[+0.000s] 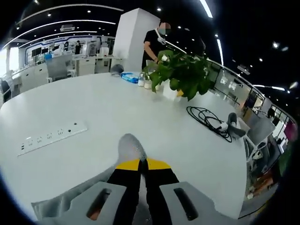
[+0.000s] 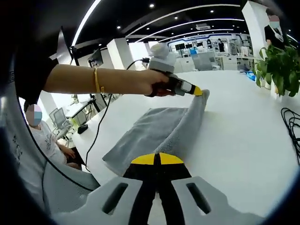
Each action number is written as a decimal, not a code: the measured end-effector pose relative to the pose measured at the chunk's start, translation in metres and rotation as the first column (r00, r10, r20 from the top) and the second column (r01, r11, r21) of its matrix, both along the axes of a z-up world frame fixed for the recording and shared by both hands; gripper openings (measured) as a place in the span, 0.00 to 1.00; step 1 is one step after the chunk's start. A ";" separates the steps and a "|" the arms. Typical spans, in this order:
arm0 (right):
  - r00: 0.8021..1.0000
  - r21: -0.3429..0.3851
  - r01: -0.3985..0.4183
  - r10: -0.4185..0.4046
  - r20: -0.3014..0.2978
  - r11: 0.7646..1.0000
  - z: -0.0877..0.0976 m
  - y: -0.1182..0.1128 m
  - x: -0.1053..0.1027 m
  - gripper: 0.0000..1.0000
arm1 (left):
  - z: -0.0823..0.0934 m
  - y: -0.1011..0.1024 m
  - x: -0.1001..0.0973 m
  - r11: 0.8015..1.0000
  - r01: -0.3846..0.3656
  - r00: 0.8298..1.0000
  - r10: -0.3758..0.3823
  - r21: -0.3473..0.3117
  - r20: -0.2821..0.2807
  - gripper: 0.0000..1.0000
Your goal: Fold the towel on the table until its edges align and the towel forms a compact rectangular stack.
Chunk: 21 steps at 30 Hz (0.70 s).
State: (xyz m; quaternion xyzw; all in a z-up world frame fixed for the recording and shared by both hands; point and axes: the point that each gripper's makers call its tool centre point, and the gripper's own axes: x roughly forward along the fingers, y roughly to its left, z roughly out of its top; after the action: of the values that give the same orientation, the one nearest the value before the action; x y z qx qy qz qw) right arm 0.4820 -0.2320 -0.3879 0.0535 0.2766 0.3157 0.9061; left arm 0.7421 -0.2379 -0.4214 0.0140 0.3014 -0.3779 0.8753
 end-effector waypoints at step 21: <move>0.981 0.035 -0.192 0.191 0.034 0.981 0.020 0.090 -0.006 0.00 | 0.024 0.106 -0.015 0.984 -0.144 0.989 0.148 -0.102 0.028 0.02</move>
State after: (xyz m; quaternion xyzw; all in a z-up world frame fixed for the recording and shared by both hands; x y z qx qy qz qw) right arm 0.4759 -0.1422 -0.3683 0.0391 0.2604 0.4076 0.8744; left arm 0.7270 -0.1322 -0.3971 -0.0452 0.2670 -0.3270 0.9054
